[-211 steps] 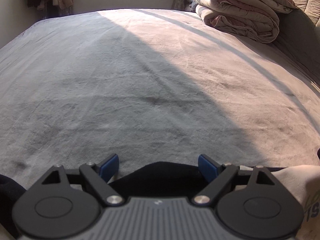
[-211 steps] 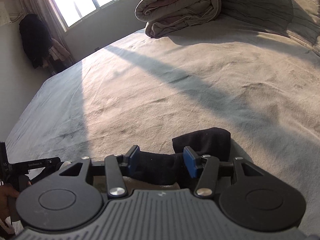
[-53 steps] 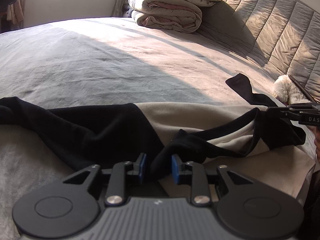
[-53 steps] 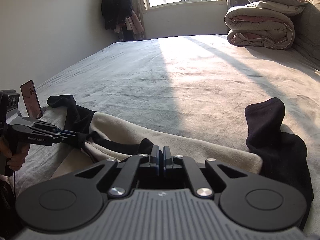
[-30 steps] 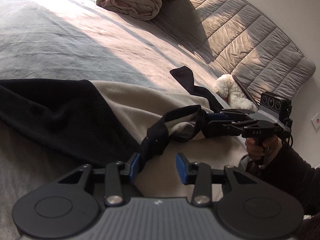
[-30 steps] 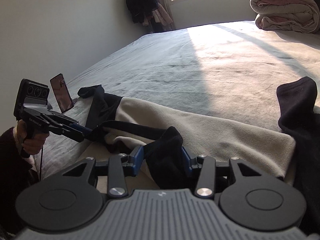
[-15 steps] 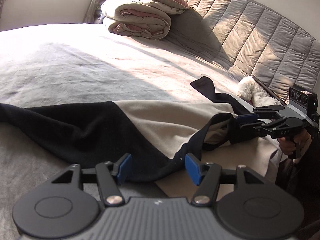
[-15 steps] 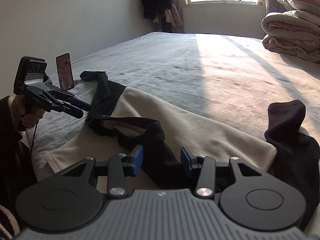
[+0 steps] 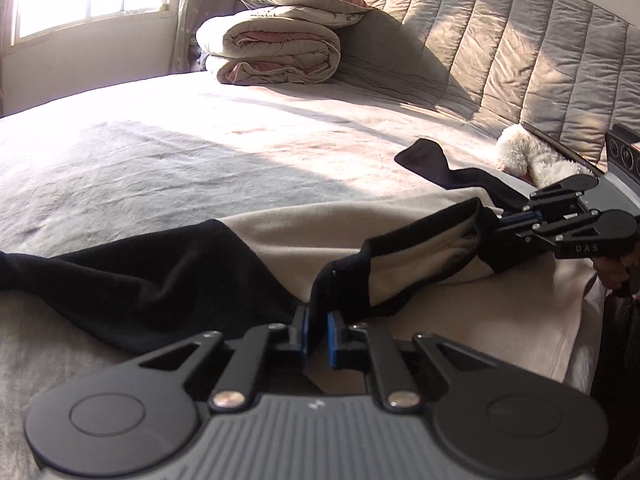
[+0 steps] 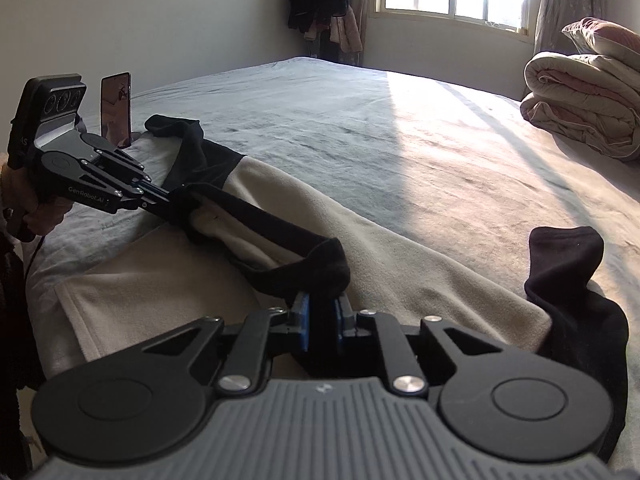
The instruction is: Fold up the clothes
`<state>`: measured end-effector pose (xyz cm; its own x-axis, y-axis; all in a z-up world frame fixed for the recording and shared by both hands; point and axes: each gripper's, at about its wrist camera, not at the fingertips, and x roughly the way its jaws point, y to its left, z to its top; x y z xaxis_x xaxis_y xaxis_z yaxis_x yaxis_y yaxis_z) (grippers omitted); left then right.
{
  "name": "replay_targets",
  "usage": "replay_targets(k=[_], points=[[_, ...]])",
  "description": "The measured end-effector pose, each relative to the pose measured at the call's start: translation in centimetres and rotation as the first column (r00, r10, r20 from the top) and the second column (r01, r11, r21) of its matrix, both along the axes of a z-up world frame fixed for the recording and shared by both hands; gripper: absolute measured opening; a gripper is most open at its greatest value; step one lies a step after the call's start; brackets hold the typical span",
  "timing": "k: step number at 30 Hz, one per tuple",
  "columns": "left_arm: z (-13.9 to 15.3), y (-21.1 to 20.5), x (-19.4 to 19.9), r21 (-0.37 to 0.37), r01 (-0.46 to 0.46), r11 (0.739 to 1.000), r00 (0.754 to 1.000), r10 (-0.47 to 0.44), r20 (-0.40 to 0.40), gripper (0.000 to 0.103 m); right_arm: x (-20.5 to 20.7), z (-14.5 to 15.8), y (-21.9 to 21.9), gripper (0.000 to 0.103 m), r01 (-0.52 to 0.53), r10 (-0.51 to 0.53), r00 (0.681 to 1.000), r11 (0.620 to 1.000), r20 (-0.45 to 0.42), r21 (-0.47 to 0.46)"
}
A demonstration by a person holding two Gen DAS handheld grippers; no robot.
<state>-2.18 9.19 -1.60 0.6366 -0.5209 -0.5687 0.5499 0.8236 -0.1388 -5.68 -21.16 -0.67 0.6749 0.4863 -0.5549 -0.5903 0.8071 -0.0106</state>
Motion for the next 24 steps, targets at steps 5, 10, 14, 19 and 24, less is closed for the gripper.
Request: replay_targets(k=[5,10,14,19,24], points=[[1.6,0.2,0.8,-0.107,-0.091,0.990,0.995,0.096,0.037,0.007,0.2,1.3,-0.2,0.009,0.091,-0.094,0.992,0.995,0.088,0.028],[4.0,-0.6,3.2,-0.164,-0.183,0.969,0.979,0.195,0.063,0.006,2.5,3.0,0.0,0.008,0.174,-0.173,0.973,0.985,0.150,0.009],[5.8,-2.5,6.7,-0.131,-0.248,0.960,0.962,0.260,0.088,0.006,6.1,4.4,0.5,0.008,0.224,-0.214,0.958,0.974,0.192,-0.029],[6.2,-4.2,11.9,-0.081,-0.342,0.936,0.931,0.349,0.102,0.006,12.2,4.8,1.0,0.007,0.274,-0.245,0.939,0.957,0.240,-0.098],[5.8,-4.9,17.5,-0.052,-0.414,0.909,0.906,0.417,0.071,0.005,18.6,3.9,1.6,0.007,0.318,-0.275,0.928,0.936,0.252,-0.151]])
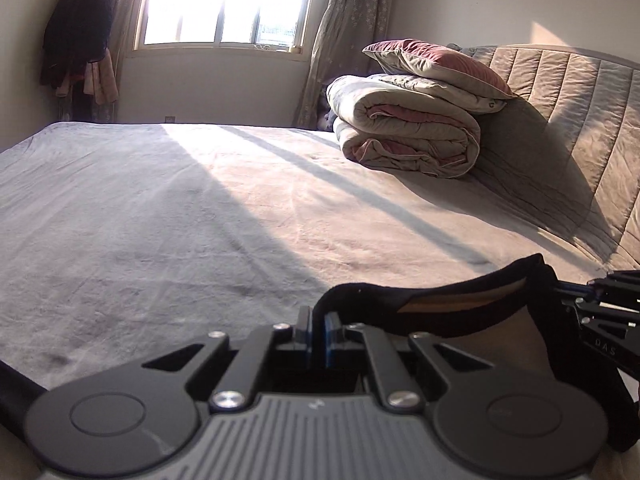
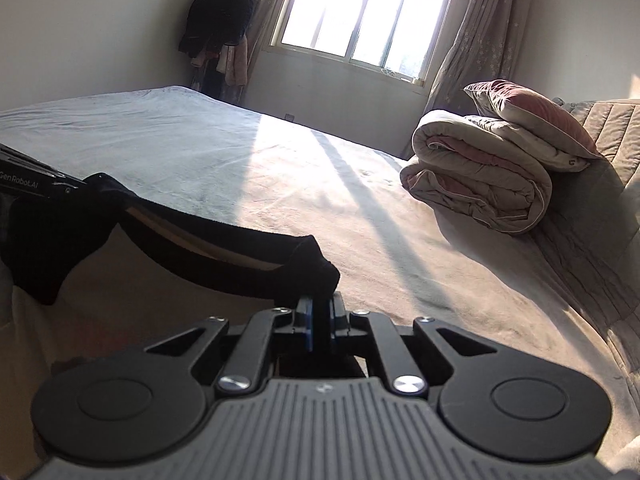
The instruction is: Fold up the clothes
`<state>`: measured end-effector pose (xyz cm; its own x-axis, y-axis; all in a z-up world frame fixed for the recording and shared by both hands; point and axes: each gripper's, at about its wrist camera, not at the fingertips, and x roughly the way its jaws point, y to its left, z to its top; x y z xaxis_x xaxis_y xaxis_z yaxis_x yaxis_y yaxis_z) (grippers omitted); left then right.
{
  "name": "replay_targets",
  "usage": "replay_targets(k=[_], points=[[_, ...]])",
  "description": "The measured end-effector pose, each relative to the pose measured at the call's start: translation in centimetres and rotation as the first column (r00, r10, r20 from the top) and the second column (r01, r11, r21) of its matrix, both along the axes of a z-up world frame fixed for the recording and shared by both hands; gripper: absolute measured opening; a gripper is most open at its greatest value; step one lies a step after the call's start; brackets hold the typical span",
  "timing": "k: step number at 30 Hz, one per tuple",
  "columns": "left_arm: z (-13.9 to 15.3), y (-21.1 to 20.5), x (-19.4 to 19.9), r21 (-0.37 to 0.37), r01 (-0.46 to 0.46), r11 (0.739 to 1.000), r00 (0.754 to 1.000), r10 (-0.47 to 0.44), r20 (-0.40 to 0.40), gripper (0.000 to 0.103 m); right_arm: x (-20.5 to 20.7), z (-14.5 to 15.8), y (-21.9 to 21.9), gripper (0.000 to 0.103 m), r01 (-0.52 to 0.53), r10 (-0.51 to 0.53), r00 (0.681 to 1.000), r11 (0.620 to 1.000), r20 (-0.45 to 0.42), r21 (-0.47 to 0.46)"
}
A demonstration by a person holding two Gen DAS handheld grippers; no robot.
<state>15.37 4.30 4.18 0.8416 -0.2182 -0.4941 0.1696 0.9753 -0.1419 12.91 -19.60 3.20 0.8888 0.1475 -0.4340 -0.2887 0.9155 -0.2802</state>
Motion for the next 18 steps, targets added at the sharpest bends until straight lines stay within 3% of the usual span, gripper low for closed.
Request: replay_targets(k=[8,16,18], points=[[-2.7,-0.1,8.8,0.005,-0.069,0.998,0.989,0.070,-0.128,0.005,8.8,-3.1,1.1,0.007,0.015,-0.019,0.998,0.996,-0.056,-0.083],[-6.6,-1.2,13.6,0.049,-0.093,0.994,0.980,0.100,-0.170,0.005,13.3,-6.8,1.8,0.007,0.001,-0.017,0.992,0.992,-0.128,-0.124],[-7.5,-1.3,14.3,0.061,-0.090,0.994,0.981,0.099,-0.169,0.009,13.8,-7.3,1.8,0.007,-0.010,-0.010,0.989,0.991,-0.146,-0.134]])
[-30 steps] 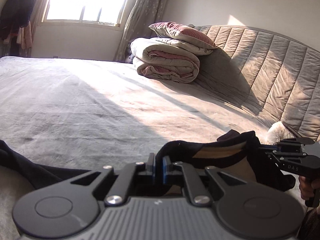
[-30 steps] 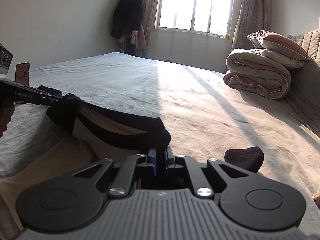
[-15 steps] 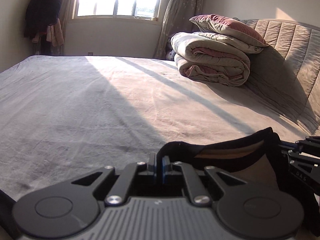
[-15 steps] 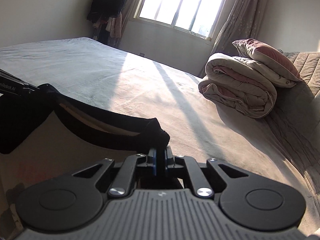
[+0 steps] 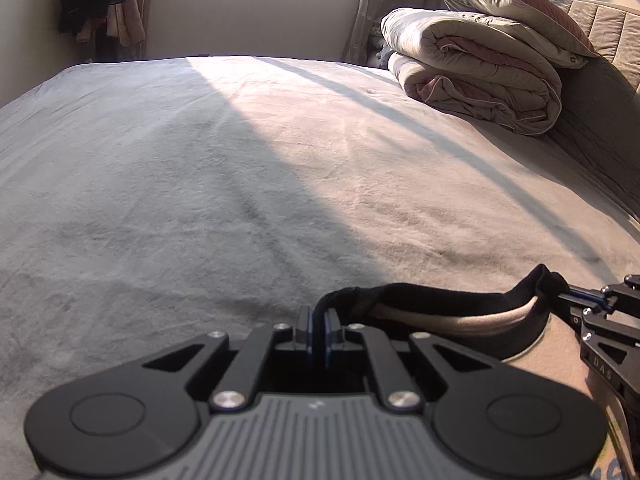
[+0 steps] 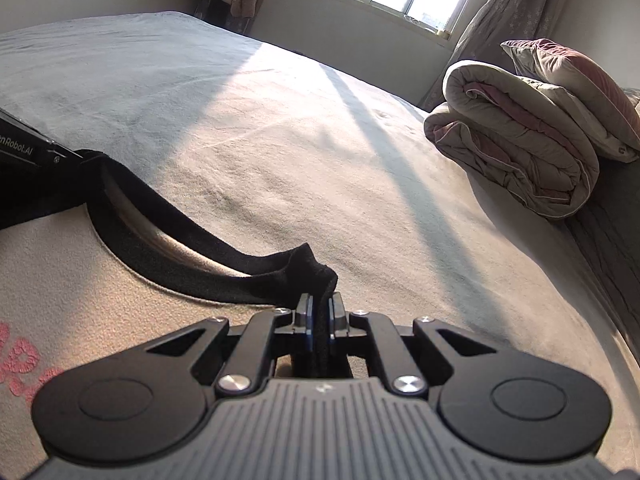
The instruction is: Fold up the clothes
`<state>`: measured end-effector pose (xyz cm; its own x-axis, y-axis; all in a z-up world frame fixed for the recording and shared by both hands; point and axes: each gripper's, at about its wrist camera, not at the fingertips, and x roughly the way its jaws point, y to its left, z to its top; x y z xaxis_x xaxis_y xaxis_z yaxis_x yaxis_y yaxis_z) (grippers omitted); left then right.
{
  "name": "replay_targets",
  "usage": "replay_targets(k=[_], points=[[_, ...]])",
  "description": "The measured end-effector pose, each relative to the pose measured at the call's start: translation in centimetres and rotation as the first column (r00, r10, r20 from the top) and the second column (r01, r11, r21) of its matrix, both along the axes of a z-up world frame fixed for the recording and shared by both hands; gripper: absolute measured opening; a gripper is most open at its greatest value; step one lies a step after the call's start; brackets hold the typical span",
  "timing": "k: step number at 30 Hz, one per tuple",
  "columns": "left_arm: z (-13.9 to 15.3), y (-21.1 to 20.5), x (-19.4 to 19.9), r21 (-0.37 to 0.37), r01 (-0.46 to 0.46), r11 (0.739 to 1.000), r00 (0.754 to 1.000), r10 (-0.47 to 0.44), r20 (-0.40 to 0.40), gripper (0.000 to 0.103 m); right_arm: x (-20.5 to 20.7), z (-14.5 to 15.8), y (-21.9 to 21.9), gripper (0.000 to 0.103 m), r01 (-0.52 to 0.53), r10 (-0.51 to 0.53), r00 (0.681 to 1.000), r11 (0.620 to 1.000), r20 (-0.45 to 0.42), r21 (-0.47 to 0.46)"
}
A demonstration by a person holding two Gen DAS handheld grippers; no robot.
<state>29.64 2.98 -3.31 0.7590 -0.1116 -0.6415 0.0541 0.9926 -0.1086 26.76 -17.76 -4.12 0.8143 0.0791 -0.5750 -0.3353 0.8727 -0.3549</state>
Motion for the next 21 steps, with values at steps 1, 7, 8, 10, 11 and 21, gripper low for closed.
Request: replay_targets(k=[1,7,8,10,11,21], points=[[-0.2,0.0,0.1,0.006,0.004,1.000,1.000,-0.004,0.014,0.012,0.2,-0.1,-0.1,0.007,-0.004,0.004,1.000,1.000,-0.010,0.004],[0.3,0.9,1.1,-0.019,-0.004,1.000,0.999,0.005,0.041,0.027,1.6,0.6,-1.5,0.010,-0.010,0.017,0.997,0.995,-0.075,0.095],[0.6,1.4,1.2,-0.029,-0.018,0.999,0.999,0.019,0.036,0.031,1.7,0.9,-2.0,0.015,0.002,0.010,0.996,0.992,-0.090,0.128],[1.1,2.2,1.1,-0.052,-0.042,0.998,0.999,0.043,0.026,0.037,1.8,1.6,-3.1,0.030,0.035,-0.014,0.994,0.982,-0.113,0.187],[1.3,2.7,0.8,-0.072,-0.044,0.996,0.999,0.046,0.021,0.040,1.8,2.0,-3.8,0.041,0.053,-0.028,0.993,0.975,-0.117,0.218],[3.6,6.3,-4.1,-0.069,-0.052,0.996,0.999,0.051,-0.017,0.057,-1.8,4.6,-7.5,0.049,0.154,-0.106,0.980,0.941,-0.170,0.301]])
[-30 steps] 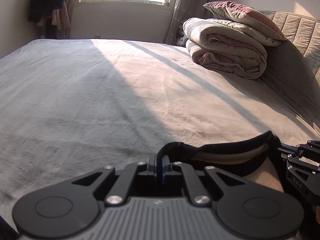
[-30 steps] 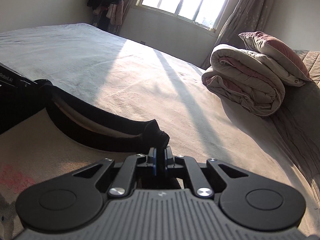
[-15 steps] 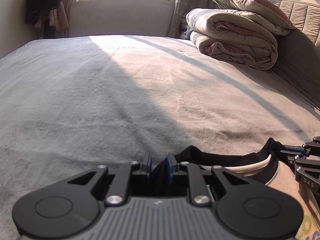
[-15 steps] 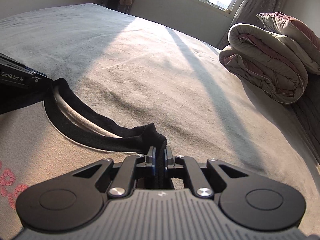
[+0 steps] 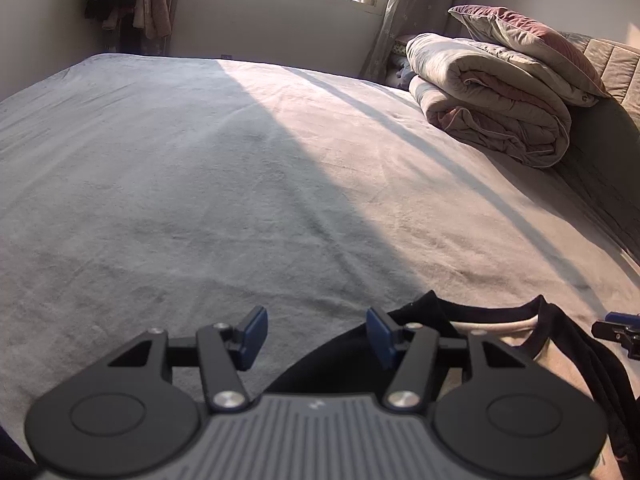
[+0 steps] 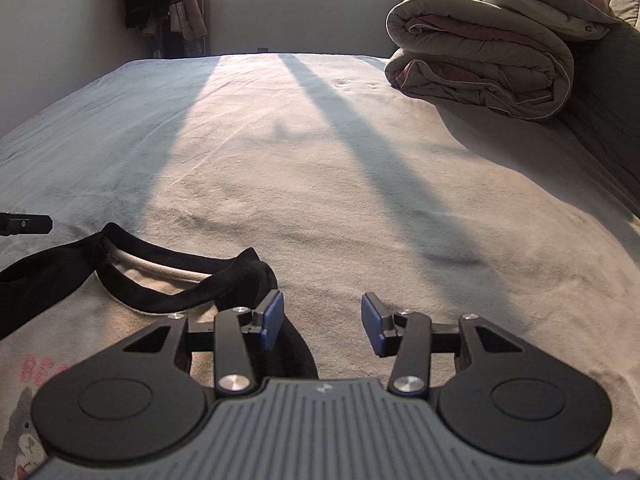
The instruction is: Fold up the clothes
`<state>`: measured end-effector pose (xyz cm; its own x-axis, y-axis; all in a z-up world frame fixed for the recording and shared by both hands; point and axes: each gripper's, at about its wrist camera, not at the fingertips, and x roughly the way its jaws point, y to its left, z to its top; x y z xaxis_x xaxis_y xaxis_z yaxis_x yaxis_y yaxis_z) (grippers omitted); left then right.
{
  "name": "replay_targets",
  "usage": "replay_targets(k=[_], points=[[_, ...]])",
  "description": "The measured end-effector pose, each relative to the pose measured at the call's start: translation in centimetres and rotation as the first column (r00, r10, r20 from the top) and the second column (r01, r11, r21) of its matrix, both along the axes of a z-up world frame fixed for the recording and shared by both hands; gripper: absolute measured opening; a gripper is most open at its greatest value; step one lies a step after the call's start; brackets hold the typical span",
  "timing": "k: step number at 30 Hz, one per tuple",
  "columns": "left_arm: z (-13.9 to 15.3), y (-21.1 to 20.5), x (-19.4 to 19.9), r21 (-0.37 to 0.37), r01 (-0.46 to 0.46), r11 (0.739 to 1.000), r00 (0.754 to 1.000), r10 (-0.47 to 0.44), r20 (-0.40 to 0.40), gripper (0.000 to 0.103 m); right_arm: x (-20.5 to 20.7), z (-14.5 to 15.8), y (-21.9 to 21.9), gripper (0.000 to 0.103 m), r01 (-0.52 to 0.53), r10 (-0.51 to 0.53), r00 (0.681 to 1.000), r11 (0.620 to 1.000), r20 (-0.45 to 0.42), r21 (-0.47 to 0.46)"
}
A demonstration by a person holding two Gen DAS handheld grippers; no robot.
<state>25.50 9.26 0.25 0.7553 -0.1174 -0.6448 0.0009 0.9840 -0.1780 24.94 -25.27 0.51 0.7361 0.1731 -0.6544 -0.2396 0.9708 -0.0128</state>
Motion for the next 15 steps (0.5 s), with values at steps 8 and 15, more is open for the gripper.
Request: replay_targets(k=[8,15], points=[[0.4,1.2,-5.8,0.000,-0.026,1.000,1.000,0.026,-0.006,0.057,-4.6,0.8,-1.7,0.050,0.025,-0.026,0.999,0.999,-0.025,-0.019],[0.7,-1.0,-10.8,-0.027,-0.002,1.000,1.000,0.003,0.007,0.057,-8.7,2.1,-3.3,0.050,0.022,-0.023,1.000,1.000,-0.021,-0.015]])
